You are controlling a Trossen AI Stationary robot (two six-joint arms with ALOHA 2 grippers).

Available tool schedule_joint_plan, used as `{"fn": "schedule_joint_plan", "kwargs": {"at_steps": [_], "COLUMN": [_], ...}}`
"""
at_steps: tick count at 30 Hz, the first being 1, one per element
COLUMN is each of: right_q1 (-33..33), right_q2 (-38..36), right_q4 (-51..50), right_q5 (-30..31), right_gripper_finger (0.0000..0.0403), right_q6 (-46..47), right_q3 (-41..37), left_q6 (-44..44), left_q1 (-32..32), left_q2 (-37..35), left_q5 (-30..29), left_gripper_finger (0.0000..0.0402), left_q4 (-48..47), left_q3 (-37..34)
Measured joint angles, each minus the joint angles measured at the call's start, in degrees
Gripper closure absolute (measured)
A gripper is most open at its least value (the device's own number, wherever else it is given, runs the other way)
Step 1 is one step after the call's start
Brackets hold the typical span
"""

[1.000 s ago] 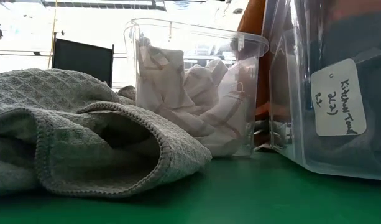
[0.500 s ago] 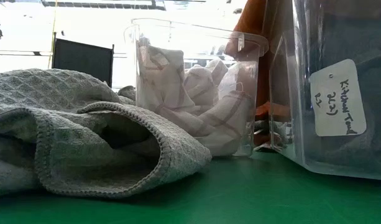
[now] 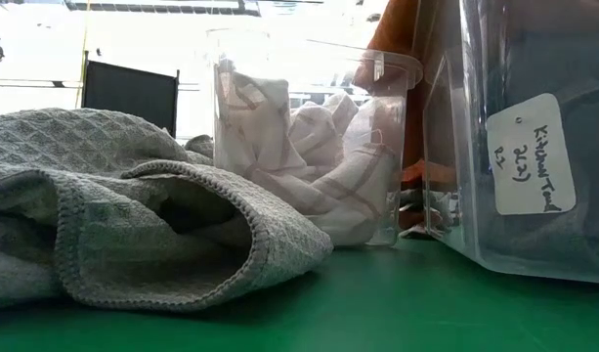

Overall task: Sort microfiber towel by color & place in baskets
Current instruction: Put the orange microfiber towel into the right transparent bin

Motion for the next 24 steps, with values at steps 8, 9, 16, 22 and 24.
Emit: {"fn": "schedule_joint_plan", "kwargs": {"at_steps": [8,9,16,22,24], "right_q1": [-14.0,-16.4,-33.5,-43.2,-44.3], "right_q2": [-5.6,-6.1,-8.3,-6.3,-5.3], "right_q4": [-0.4,0.1,11.0,15.6,17.0], "right_q5": [5.9,5.7,-4.6,-13.5,-17.5], "right_gripper_finger": [0.011,0.011,0.0111,0.0111,0.0111], "right_q6": [-7.4,-9.0,-23.2,-31.5,-33.1], "right_q3": [-5.5,-6.6,-14.9,-20.1,-21.2], "left_q6": [-2.5,-2.8,-3.5,-4.3,-4.6], "left_q1": [0.0,0.0,0.0,0.0,0.0], "left_q2": [-0.1,-0.1,-0.1,-0.1,-0.1], "left_q5": [0.0,0.0,0.0,0.0,0.0], "left_gripper_finger": [0.0214,0.0214,0.0214,0.0214,0.0214], "left_q4": [-2.3,-2.5,-4.5,-6.6,-7.7], "left_q3": [0.0,0.0,0.0,0.0,0.0]}}
